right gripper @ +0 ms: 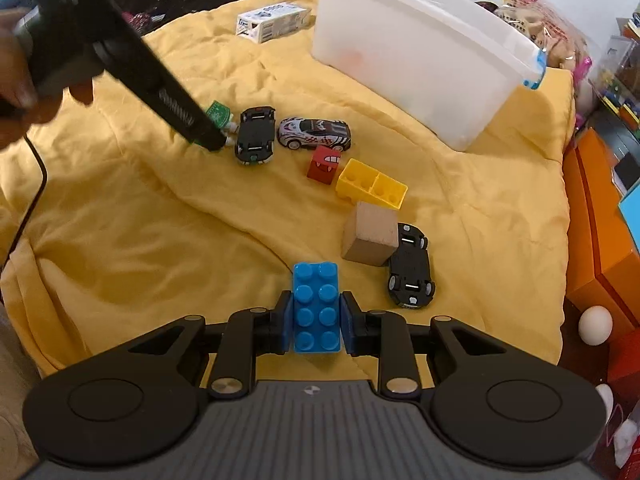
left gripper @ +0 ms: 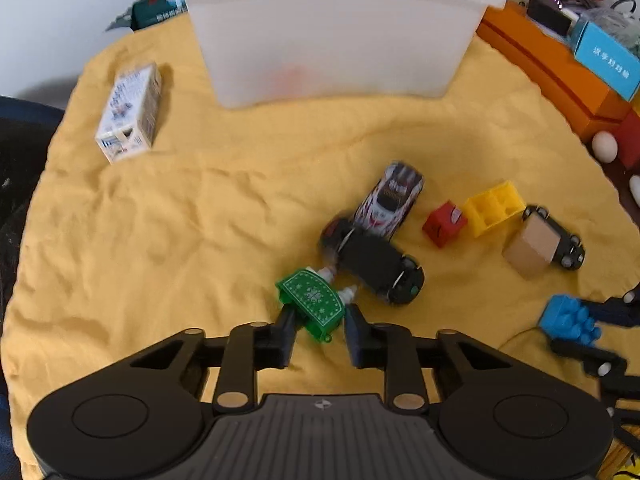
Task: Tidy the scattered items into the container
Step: 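Lift the green piece with the left gripper while the right gripper lifts the blue brick, then carry both pieces over the bin and open both grippers to drop them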
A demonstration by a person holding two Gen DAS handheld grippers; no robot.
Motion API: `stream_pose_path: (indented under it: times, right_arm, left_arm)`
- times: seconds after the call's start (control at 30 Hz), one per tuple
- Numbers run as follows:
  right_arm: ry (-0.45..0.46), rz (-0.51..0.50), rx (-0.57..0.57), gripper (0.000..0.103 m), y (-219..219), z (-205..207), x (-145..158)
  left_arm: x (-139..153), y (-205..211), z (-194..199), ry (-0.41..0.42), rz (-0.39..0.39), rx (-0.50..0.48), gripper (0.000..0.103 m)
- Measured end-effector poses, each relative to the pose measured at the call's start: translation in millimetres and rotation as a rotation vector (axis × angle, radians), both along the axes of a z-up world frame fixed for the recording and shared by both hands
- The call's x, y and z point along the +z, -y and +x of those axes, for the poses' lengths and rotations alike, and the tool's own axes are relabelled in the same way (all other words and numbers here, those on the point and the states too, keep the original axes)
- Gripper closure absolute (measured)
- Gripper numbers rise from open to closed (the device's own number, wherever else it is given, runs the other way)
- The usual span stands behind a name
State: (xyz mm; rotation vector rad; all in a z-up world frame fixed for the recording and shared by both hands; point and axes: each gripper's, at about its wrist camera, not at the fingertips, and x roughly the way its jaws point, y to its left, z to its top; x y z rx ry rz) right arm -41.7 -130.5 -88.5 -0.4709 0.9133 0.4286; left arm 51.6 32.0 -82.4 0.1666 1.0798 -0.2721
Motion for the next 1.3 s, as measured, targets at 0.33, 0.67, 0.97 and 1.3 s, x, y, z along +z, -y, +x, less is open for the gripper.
stream_pose_path:
  times: [0.33,0.67,0.97,1.3]
  right_arm:
    - [-0.009,0.095,-0.048,0.076,8.2,4.3,18.3]
    - [0.2,0.096,-0.048,0.076,-5.7,82.5,80.6]
    - [0.322,0.15,-0.134,0.076,-15.3,184.8,137.5]
    - [0.228,0.137,-0.222,0.073,-30.9,255.9,113.6]
  left_arm:
    - [39.0,-1.9,-21.4,0.063,-0.083,-0.099,0.074]
    - [119.1,21.4,43.9,0.298,-0.058,-0.093,0.074]
    - [163.6,27.5,117.2,0.399,-0.028,-0.067,0.074]
    - [130.1,30.7,190.8,0.334,0.059,-0.008,0.072]
